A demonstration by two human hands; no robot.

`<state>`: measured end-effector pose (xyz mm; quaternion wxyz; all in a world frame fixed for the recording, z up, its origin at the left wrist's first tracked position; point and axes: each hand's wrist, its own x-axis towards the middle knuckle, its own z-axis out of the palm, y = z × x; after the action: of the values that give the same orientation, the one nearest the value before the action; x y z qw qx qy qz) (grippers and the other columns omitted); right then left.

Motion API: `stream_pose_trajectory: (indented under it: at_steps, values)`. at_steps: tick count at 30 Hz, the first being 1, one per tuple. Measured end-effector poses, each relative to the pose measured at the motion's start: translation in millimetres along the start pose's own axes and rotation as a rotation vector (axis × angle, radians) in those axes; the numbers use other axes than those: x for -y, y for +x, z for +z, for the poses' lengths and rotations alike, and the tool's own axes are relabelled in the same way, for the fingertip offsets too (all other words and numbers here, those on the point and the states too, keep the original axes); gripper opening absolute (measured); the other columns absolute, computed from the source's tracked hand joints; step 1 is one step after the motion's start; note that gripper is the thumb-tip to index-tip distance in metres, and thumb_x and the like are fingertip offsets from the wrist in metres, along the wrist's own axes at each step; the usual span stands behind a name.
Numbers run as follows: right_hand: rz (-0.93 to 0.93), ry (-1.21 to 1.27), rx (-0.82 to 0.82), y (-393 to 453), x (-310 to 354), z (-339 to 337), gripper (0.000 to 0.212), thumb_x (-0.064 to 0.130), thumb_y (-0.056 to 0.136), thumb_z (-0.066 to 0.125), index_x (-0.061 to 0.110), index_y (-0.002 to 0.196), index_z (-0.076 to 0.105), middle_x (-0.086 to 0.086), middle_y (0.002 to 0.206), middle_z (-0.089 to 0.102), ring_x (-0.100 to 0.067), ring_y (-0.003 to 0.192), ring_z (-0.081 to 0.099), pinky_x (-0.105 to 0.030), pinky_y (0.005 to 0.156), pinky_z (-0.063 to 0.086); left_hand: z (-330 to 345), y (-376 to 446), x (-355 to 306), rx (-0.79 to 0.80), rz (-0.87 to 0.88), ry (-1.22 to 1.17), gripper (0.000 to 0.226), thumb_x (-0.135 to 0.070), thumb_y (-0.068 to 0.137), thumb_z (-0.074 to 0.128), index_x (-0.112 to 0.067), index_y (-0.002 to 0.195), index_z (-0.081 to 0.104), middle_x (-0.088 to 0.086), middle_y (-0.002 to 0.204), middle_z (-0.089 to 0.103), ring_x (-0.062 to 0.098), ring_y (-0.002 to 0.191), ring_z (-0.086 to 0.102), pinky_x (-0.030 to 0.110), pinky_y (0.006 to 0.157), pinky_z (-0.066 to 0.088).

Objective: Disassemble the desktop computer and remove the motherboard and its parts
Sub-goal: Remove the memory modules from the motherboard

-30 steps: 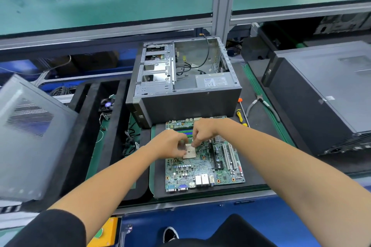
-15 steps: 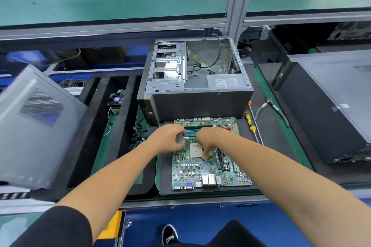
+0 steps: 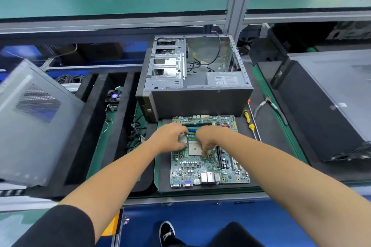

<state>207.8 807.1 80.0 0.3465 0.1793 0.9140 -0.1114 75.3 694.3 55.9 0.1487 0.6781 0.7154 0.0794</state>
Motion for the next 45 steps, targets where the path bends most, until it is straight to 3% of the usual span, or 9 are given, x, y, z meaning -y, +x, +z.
stream_pose_trajectory:
  at_steps: [3, 6, 11, 15, 27, 32, 38, 41, 45]
  values:
    - [-0.013, 0.027, -0.131, 3, 6, -8, 0.023, 0.018, 0.086, 0.065, 0.01, 0.067, 0.055, 0.0, 0.063, 0.051, -0.017, 0.061, 0.052, -0.032, 0.064, 0.052, -3, -5, 3, -0.01, -0.007, 0.003, 0.034, -0.034, 0.082, 0.063, -0.018, 0.112, 0.061, -0.004, 0.103, 0.058, 0.016, 0.102, 0.052, 0.027, 0.078, 0.041]
    - [-0.037, 0.015, -0.247, 9, 20, -17, 0.032, 0.016, 0.086, 0.059, 0.012, 0.058, 0.043, -0.003, 0.057, 0.045, -0.018, 0.052, 0.044, -0.026, 0.047, 0.034, -12, -13, 9, -0.002, -0.051, 0.027, 0.03, -0.036, 0.082, 0.063, -0.014, 0.103, 0.061, -0.002, 0.093, 0.055, 0.019, 0.094, 0.052, 0.034, 0.077, 0.045]
    - [-0.086, 0.072, -0.288, 25, 52, -34, 0.022, 0.016, 0.085, 0.057, 0.009, 0.065, 0.05, -0.007, 0.062, 0.052, -0.027, 0.06, 0.049, -0.027, 0.052, 0.037, -33, -37, 37, -0.054, -0.155, -0.027, 0.039, -0.034, 0.084, 0.066, -0.011, 0.116, 0.06, 0.001, 0.105, 0.058, 0.019, 0.102, 0.054, 0.031, 0.086, 0.043]
    - [-0.152, 0.111, -0.325, 38, 85, -49, 0.015, 0.017, 0.086, 0.055, 0.007, 0.091, 0.064, -0.014, 0.091, 0.066, -0.029, 0.075, 0.055, -0.029, 0.061, 0.039, -50, -57, 65, -0.088, -0.253, 0.002, 0.037, -0.03, 0.083, 0.065, -0.006, 0.11, 0.063, 0.006, 0.105, 0.06, 0.023, 0.102, 0.055, 0.035, 0.088, 0.043]
    - [-0.174, 0.19, -0.269, 95, 151, -77, 0.022, 0.017, 0.089, 0.053, 0.001, 0.095, 0.067, -0.017, 0.094, 0.068, -0.034, 0.087, 0.064, -0.042, 0.074, 0.054, -78, -75, 166, -0.076, -0.329, 0.057, 0.052, -0.034, 0.092, 0.058, -0.017, 0.14, 0.047, 0.008, 0.118, 0.055, 0.025, 0.112, 0.049, 0.037, 0.092, 0.043]
    - [-0.127, 0.208, -0.25, 115, 155, -82, 0.02, 0.016, 0.088, 0.053, 0.002, 0.094, 0.067, -0.016, 0.096, 0.068, -0.034, 0.087, 0.063, -0.038, 0.072, 0.051, -76, -57, 199, -0.088, -0.318, -0.03, 0.04, -0.033, 0.085, 0.065, -0.013, 0.12, 0.06, 0.004, 0.11, 0.059, 0.021, 0.106, 0.05, 0.03, 0.087, 0.042]
    - [-0.093, 0.253, -0.199, 133, 154, -85, 0.022, 0.015, 0.089, 0.052, 0.0, 0.096, 0.066, -0.02, 0.098, 0.068, -0.038, 0.09, 0.064, -0.042, 0.077, 0.054, -71, -43, 227, -0.194, -0.384, -0.309, 0.019, -0.012, 0.072, 0.067, -0.01, 0.086, 0.055, 0.0, 0.08, 0.061, 0.015, 0.069, 0.054, 0.025, 0.06, 0.042]
    - [-0.088, 0.263, -0.174, 138, 154, -83, 0.024, 0.012, 0.088, 0.051, -0.005, 0.095, 0.065, -0.025, 0.098, 0.068, -0.041, 0.092, 0.064, -0.045, 0.078, 0.053, -63, -44, 239, -0.196, -0.398, -0.345, 0.017, -0.001, 0.072, 0.06, -0.011, 0.085, 0.055, 0.0, 0.082, 0.059, 0.015, 0.071, 0.052, 0.02, 0.059, 0.039]
    - [-0.086, 0.267, -0.16, 143, 155, -81, 0.025, 0.01, 0.088, 0.05, -0.008, 0.096, 0.065, -0.028, 0.097, 0.067, -0.041, 0.093, 0.064, -0.044, 0.076, 0.053, -52, -52, 255, -0.191, -0.41, -0.369, 0.028, 0.006, 0.069, 0.058, -0.013, 0.089, 0.056, 0.001, 0.091, 0.059, 0.02, 0.084, 0.054, 0.029, 0.07, 0.044]
